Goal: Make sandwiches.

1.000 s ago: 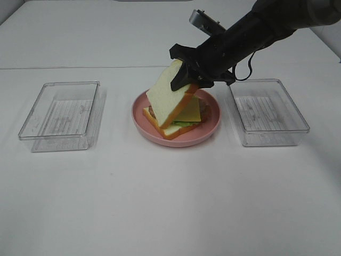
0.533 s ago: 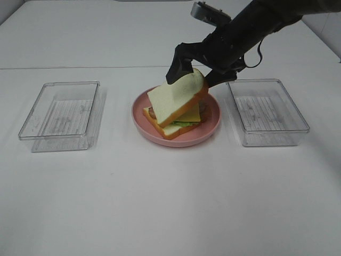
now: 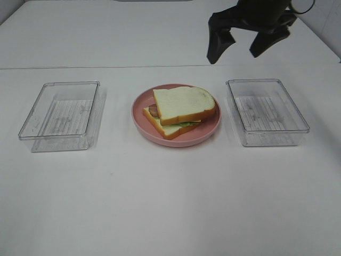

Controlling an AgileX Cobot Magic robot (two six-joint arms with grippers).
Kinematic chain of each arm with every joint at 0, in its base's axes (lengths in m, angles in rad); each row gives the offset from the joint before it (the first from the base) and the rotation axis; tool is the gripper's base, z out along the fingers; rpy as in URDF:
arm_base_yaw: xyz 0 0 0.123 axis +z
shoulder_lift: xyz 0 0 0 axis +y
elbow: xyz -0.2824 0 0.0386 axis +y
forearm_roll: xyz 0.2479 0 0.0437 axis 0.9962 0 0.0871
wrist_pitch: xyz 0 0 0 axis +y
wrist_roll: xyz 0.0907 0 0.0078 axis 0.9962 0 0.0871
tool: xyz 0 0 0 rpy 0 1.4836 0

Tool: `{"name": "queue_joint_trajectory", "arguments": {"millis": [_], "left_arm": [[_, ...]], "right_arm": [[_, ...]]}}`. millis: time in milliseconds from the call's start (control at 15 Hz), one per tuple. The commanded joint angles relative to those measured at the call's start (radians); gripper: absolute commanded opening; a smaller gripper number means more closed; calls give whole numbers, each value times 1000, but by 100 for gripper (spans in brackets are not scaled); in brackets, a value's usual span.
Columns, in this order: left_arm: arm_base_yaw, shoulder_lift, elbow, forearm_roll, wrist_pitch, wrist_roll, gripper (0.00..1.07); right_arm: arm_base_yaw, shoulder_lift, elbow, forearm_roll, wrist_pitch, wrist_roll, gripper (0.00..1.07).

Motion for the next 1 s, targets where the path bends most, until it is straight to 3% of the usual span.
{"name": "queue_joint_trajectory", "arguments": {"millis": [67,200,267,333,533,600,667,733,933,1000], "left_arm": [[0,-15,3,-7,-3,-2,100],[0,-15,3,-7,-3,-2,100],[0,-14,3,-7,-3,-2,100],[0,-14,3,-7,-3,-2,100],[0,-14,3,-7,-3,-2,100],[0,-14,3,-7,-3,-2,100],[0,-14,3,-7,-3,-2,100],[0,-14,3,-7,-3,-2,100],[0,-14,3,-7,-3,-2,100],[0,-14,3,-7,-3,-2,100]], "right_arm": [[1,-85,-10,-160,199,126,98],[1,-143,2,-256,259,185,98],[0,-279,124,-273,259,203,98],[0,-312,160,-273,259,209,98],[0,-647,536,-281,187,252,98],[0,-759,649,-278,154,264,98],[0,-805,694,-276,134,268,98],[0,-968,841,-275,83,269,98],[-4,-1238,1039,-263,73,269,98],[-47,-1386,1117,-227,77,256,98]]}}
